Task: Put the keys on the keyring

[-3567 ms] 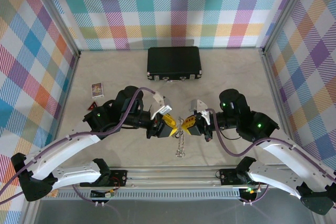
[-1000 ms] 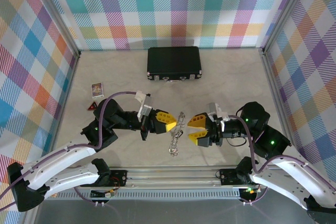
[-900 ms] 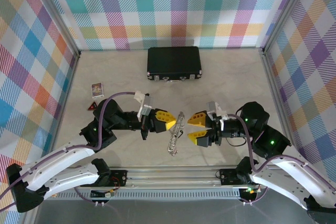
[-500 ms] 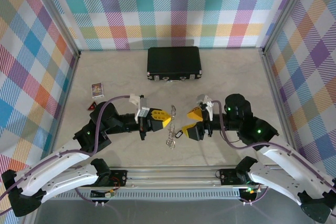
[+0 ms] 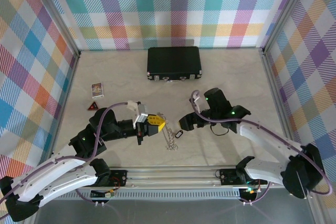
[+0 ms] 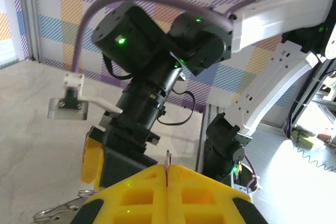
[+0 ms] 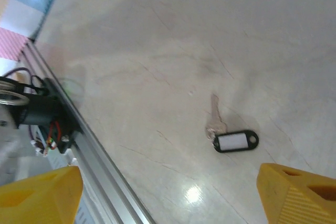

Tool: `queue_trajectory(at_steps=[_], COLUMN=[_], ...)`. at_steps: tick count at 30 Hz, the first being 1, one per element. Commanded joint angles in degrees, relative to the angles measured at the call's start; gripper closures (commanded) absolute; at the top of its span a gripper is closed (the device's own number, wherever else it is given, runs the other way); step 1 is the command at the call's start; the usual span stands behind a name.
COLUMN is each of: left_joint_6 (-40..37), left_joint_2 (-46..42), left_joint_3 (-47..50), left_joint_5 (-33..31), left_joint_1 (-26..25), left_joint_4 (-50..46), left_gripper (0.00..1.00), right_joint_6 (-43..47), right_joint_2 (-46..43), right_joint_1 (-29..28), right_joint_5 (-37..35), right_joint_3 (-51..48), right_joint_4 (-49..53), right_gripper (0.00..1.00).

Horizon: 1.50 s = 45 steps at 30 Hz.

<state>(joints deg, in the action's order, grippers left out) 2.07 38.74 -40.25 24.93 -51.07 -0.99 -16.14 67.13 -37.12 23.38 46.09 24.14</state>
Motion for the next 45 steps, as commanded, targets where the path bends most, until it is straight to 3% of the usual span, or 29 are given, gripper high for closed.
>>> queue_trajectory(at_steps=[1, 10, 17, 22, 30, 45], left_joint_6=[1.74, 5.06, 6.01, 6.81, 6.46, 6.72], left_joint_2=[-1.34, -4.41, -5.83, -7.66, -8.16, -8.41], left_joint_3=[1.41, 5.18, 6.44, 7.97, 8.78, 9.66], left_joint_5=[-0.09, -2.5, -4.49, -5.49, -6.31, -6.56], left_joint_1=[0.63, 0.69, 0.7, 0.66, 0.7, 0.7], left_joint_4=[3.3, 3.65, 2.05, 1.7, 2.28, 2.95], left_gripper=[1.0, 1.0, 1.0, 1.0, 1.0, 1.0], right_joint_6=[-1.85, -0.87, -0.58, 2.32, 5.7, 7.7], right_joint_2=[4.52, 17.27, 22.16, 26.46, 31.81, 37.14], right_joint_1=[-0.03, -3.63, -6.78, -7.17, -7.94, -10.6], right_joint_5=[-0.18, -0.98, -2.62, -3.48, -7.29, -8.68], right_joint_3=[-0.17, 3.31, 6.44, 10.75, 16.58, 20.09], right_joint_4=[0.82, 1.9, 1.67, 5.06, 11.18, 14.53], right_gripper=[0.17, 0.22, 0.25, 0.36, 0.46, 0.7])
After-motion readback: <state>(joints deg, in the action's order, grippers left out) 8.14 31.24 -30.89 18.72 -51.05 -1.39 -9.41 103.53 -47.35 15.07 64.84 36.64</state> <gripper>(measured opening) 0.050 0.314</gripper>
